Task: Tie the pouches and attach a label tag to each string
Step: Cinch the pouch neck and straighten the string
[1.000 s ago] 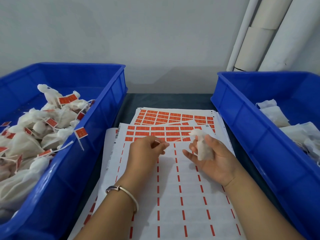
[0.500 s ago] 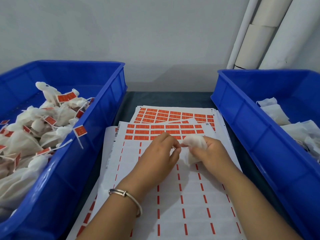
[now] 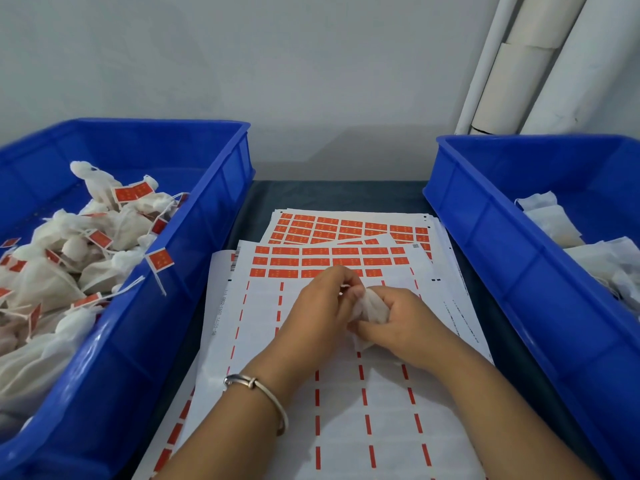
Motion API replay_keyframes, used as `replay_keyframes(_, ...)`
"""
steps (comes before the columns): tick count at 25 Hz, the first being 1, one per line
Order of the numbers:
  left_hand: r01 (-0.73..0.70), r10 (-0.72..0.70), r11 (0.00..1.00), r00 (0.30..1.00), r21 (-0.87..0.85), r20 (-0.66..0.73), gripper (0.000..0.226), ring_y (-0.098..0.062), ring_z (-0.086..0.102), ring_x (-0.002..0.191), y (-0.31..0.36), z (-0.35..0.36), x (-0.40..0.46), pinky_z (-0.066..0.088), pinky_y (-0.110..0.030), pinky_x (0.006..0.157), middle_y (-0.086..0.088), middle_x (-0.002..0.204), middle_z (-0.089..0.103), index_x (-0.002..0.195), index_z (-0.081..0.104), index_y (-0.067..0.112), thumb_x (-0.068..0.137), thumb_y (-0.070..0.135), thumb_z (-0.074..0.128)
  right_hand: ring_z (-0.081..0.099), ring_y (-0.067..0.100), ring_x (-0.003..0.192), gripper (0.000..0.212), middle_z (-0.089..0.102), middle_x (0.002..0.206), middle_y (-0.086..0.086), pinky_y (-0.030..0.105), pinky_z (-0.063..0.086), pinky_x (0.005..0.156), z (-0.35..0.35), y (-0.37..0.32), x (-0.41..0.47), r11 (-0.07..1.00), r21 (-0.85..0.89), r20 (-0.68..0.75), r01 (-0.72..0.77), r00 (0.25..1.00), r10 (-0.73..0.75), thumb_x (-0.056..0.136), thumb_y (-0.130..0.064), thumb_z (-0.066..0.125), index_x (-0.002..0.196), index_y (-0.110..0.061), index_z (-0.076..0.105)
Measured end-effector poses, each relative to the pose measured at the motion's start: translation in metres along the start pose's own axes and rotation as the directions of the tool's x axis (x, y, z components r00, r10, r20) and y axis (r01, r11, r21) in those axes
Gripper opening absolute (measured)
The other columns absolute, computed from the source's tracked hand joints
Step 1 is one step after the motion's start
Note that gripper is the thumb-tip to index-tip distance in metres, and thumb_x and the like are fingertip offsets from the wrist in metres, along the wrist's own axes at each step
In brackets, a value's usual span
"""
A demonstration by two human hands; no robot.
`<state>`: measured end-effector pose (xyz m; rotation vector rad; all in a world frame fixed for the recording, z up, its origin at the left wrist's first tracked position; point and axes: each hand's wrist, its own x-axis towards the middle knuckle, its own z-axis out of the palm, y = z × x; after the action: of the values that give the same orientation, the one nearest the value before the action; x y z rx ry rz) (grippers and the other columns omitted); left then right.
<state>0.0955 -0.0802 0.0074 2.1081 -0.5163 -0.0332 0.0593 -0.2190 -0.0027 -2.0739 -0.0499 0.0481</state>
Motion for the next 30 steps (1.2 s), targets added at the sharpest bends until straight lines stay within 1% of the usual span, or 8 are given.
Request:
replay_keyframes(2,0.046,-0.047,0.997,0.999,-0.054,-0.012,0.008,0.002,0.05,0.078,0.003,0.0,0.001,0.038,0.001,0.055,0.017,0.088,0.05,0.089,0.047,0.032,0.095,0.027,0.048,0.059,-0.008,0.08,0.016,0.062,0.076,-0.021,0.004,0.046,0.053,0.004,-0.002,-0.001,1.0,-0.013,-0.069,0.023,0.997,-0.023,0.081,-0.03,0.071,0.077,-0.038,0.057)
replay_keyframes(7,0.082,-0.094,0.982,0.993,-0.168,-0.068,0.016,-0.001,0.055,0.08,0.007,-0.001,-0.002,0.04,-0.004,0.059,0.02,0.086,0.053,0.081,0.046,0.037,0.095,0.028,0.047,0.061,0.006,0.076,0.022,0.06,0.079,-0.018,0.006,0.048,0.057,0.016,-0.007,-0.002,0.991,-0.052,-0.224,0.125,0.966,-0.133,0.082,-0.027,0.07,0.081,-0.038,0.052)
replay_keyframes(10,0.121,-0.142,0.969,0.986,-0.215,-0.086,0.016,-0.004,0.057,0.077,0.005,0.0,-0.001,0.041,-0.003,0.055,0.018,0.085,0.056,0.082,0.047,0.036,0.095,0.028,0.047,0.058,-0.012,0.087,0.036,0.06,0.086,-0.03,0.005,0.047,0.056,0.01,-0.01,-0.003,0.987,0.079,-0.239,0.139,0.964,-0.117,0.082,-0.023,0.072,0.097,-0.047,0.048)
replay_keyframes(12,0.18,-0.205,0.944,0.977,-0.275,-0.064,0.014,-0.004,0.058,0.078,0.005,0.001,0.0,0.042,-0.003,0.054,0.017,0.085,0.058,0.083,0.05,0.035,0.095,0.029,0.047,0.055,-0.016,0.089,0.036,0.058,0.092,-0.03,0.003,0.045,0.059,0.008,-0.011,-0.003,0.986,0.042,-0.234,0.161,0.961,-0.147,0.083,-0.022,0.071,0.096,-0.048,0.049)
replay_keyframes(17,0.281,-0.364,0.807,0.929,-0.52,-0.061,0.008,-0.01,0.065,0.085,0.003,0.002,0.003,0.054,-0.023,0.076,0.008,0.091,0.067,0.088,0.06,0.029,0.092,0.03,0.053,0.055,-0.01,0.09,0.033,0.05,0.096,-0.037,-0.001,0.043,0.064,0.011,-0.013,-0.003,0.981,-0.053,-0.33,0.186,0.924,-0.193,0.081,-0.03,0.07,0.096,-0.051,0.049)
replay_keyframes(20,0.328,-0.415,0.706,0.91,-0.628,0.01,0.012,-0.017,0.067,0.088,0.004,0.003,0.002,0.056,-0.029,0.081,-0.001,0.091,0.072,0.089,0.069,0.019,0.089,0.027,0.059,0.051,-0.019,0.094,0.038,0.048,0.095,-0.039,-0.005,0.04,0.068,0.01,-0.014,-0.005,0.972,-0.078,-0.373,0.221,0.898,-0.234,0.08,-0.026,0.072,0.092,-0.053,0.049)
replay_keyframes(26,0.419,-0.407,0.399,0.878,-0.816,0.252,0.012,-0.021,0.069,0.091,0.005,-0.002,0.001,0.055,-0.024,0.073,-0.007,0.093,0.073,0.089,0.072,0.01,0.089,0.011,0.06,0.053,-0.018,0.09,0.036,0.05,0.098,-0.035,-0.007,0.036,0.075,0.01,-0.013,-0.009,0.96,-0.11,-0.454,0.258,0.846,-0.28,0.079,-0.021,0.073,0.101,-0.041,0.053)
replay_keyframes(30,0.439,-0.429,0.379,0.863,-0.814,0.266,0.015,-0.018,0.071,0.081,0.004,-0.006,0.003,0.054,-0.022,0.064,-0.006,0.091,0.074,0.077,0.075,0.013,0.086,0.01,0.064,0.051,-0.015,0.09,0.035,0.05,0.104,-0.031,-0.008,0.035,0.073,0.011,-0.013,-0.007,0.954,-0.159,-0.446,0.253,0.844,-0.298,0.08,-0.022,0.071,0.112,-0.031,0.061)
